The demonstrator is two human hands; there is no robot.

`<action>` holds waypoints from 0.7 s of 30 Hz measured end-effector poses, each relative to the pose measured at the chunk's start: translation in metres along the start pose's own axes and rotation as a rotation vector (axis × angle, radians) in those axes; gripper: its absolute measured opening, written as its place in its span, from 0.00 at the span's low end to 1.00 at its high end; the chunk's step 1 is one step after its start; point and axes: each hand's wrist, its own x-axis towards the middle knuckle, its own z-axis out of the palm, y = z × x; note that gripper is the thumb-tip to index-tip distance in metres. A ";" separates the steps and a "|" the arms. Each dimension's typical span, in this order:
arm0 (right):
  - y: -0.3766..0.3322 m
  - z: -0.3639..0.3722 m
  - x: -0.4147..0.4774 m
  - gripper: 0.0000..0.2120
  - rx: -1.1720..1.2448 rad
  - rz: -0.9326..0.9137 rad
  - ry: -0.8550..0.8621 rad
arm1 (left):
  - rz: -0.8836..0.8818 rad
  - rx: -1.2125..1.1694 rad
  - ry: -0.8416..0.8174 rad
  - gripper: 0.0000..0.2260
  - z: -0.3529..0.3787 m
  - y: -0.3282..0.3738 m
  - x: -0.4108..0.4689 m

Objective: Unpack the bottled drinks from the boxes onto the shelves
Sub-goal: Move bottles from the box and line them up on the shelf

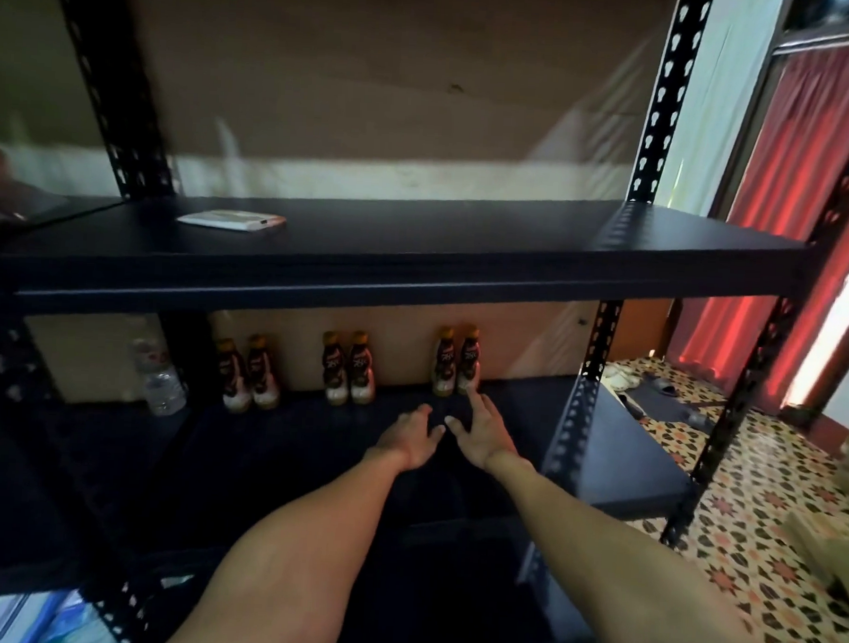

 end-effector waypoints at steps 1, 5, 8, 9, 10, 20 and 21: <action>0.002 0.006 -0.008 0.36 -0.024 0.011 -0.017 | 0.005 0.019 -0.021 0.26 0.008 -0.004 -0.009; 0.024 0.039 -0.052 0.31 -0.204 -0.090 0.032 | 0.137 0.186 0.104 0.26 0.057 -0.030 -0.048; 0.049 0.071 -0.101 0.28 -0.311 -0.267 0.104 | 0.287 0.353 0.253 0.26 0.105 -0.059 -0.083; 0.059 0.081 -0.116 0.28 -0.361 -0.300 0.098 | 0.323 0.406 0.271 0.27 0.121 -0.068 -0.097; 0.068 0.091 -0.132 0.29 -0.400 -0.319 0.082 | 0.350 0.443 0.267 0.27 0.135 -0.077 -0.110; 0.146 0.165 -0.261 0.30 -0.303 -0.172 -0.123 | 0.182 0.276 -0.073 0.23 0.234 -0.136 -0.203; 0.152 0.170 -0.273 0.30 -0.307 -0.148 -0.148 | 0.173 0.251 -0.119 0.22 0.241 -0.139 -0.208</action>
